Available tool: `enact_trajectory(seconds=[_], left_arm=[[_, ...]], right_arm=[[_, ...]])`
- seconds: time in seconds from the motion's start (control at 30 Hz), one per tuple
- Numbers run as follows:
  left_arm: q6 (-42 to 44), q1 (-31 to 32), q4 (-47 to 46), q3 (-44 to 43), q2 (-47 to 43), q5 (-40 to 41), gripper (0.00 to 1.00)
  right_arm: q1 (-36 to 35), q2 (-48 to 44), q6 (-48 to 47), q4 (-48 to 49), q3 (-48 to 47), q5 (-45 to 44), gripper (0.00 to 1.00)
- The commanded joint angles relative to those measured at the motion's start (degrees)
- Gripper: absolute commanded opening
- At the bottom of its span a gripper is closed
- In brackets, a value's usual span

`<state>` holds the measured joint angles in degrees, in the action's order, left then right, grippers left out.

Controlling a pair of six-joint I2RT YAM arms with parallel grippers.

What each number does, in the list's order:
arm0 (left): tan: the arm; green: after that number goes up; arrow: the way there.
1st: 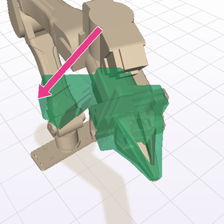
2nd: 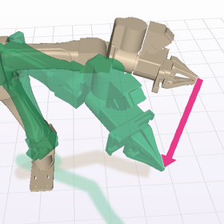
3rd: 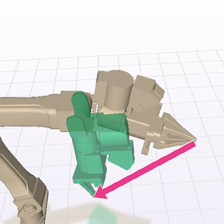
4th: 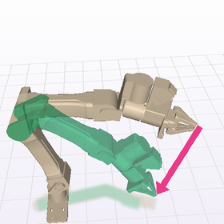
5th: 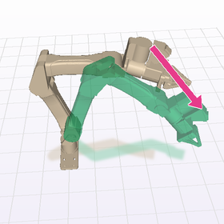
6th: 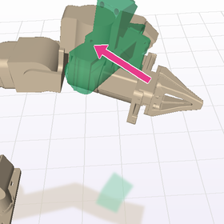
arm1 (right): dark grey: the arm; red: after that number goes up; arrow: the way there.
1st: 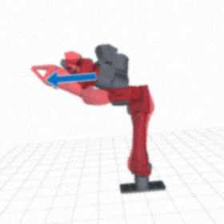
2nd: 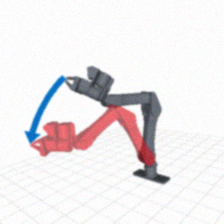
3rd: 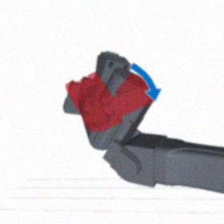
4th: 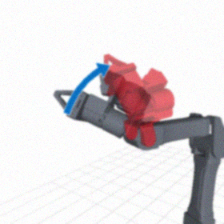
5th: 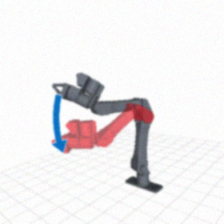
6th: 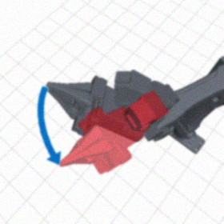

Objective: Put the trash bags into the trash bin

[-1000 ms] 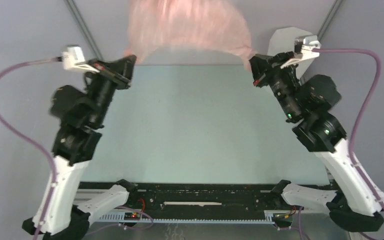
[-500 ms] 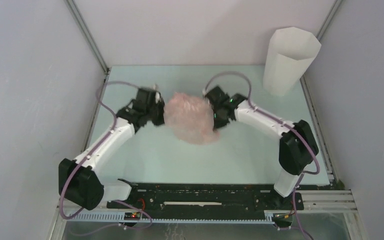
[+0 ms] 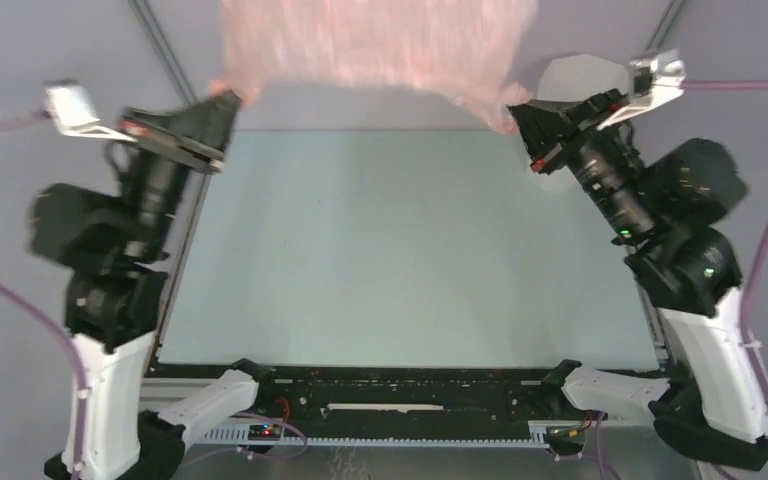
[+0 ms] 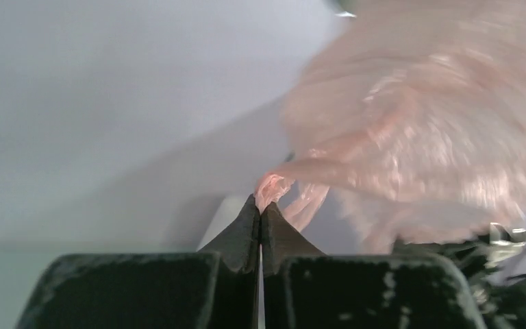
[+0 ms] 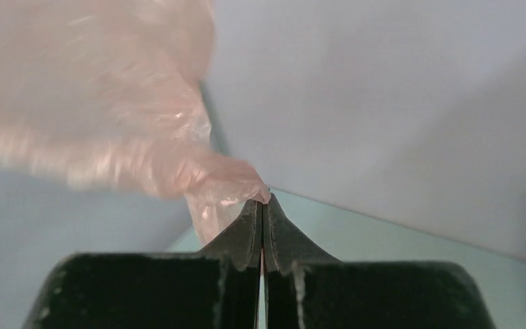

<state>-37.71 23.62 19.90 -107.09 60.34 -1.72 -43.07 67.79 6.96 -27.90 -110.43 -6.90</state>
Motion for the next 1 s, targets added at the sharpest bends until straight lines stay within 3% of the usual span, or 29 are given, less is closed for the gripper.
enact_trajectory(seconds=[0.0, 0.1, 0.17, 0.23, 0.33, 0.4, 0.47, 0.63, 0.67, 0.7, 0.73, 0.8, 0.87, 0.93, 0.97], left_arm=[[-8.3, -4.8, 12.5, 33.8, 7.7, -0.7, 0.00], [-8.8, -2.8, 10.2, 52.4, 8.8, -4.8, 0.00], [-11.1, 0.1, 6.7, 60.3, 4.9, -5.6, 0.00], [-12.1, 2.3, 5.2, 63.1, -0.1, -5.6, 0.00], [-11.7, 2.2, 5.4, 58.3, -4.1, -3.9, 0.00], [-10.2, -0.3, 8.0, 49.4, -2.2, -4.7, 0.00], [-7.9, -2.3, 10.5, 35.7, 3.0, -6.4, 0.00], [-2.7, -3.0, 17.0, -12.6, 14.9, -8.0, 0.00], [-1.8, -2.1, 16.5, -19.3, 16.3, -8.1, 0.00], [0.3, -0.6, 15.8, -24.4, 16.8, -7.3, 0.00], [3.2, 1.3, 14.6, -26.1, 16.3, -5.8, 0.00], [8.9, 5.2, 11.4, -18.3, 11.6, -0.6, 0.00], [9.6, 6.0, 5.9, 1.1, 4.3, 6.8, 0.00], [6.2, 5.2, 6.2, 19.3, -0.5, 14.6, 0.00], [3.7, 3.6, 8.9, 27.1, -1.1, 13.7, 0.00]], right_arm=[[10.9, 8.5, 5.7, -1.5, 24.0, 1.6, 0.00], [16.5, 18.3, 9.1, -13.6, 32.5, 18.9, 0.00], [14.4, 19.6, 9.1, -14.9, 39.4, 22.8, 0.00], [10.6, 16.2, 8.9, -14.1, 42.3, 20.0, 0.00], [10.1, 11.2, 10.0, -11.8, 38.3, 20.3, 0.00], [12.3, 11.4, 10.6, -12.8, 30.5, 21.4, 0.00], [14.3, 15.9, 9.5, -18.5, 16.3, 20.9, 0.00], [14.5, 27.9, 6.0, -33.6, -33.3, 15.9, 0.00], [14.2, 28.2, 6.2, -33.4, -40.3, 15.8, 0.00], [13.2, 26.1, 6.1, -29.0, -41.2, 15.7, 0.00], [11.7, 22.6, 5.1, -23.9, -38.9, 15.0, 0.00], [7.1, 12.1, 0.7, -9.6, -16.9, 11.2, 0.00], [5.3, 2.4, -1.6, 3.4, 5.1, 7.6, 0.00], [6.8, -1.9, 0.0, 7.0, 20.6, 5.5, 0.00], [8.3, -1.8, 1.2, 5.8, 26.9, 5.6, 0.00]])
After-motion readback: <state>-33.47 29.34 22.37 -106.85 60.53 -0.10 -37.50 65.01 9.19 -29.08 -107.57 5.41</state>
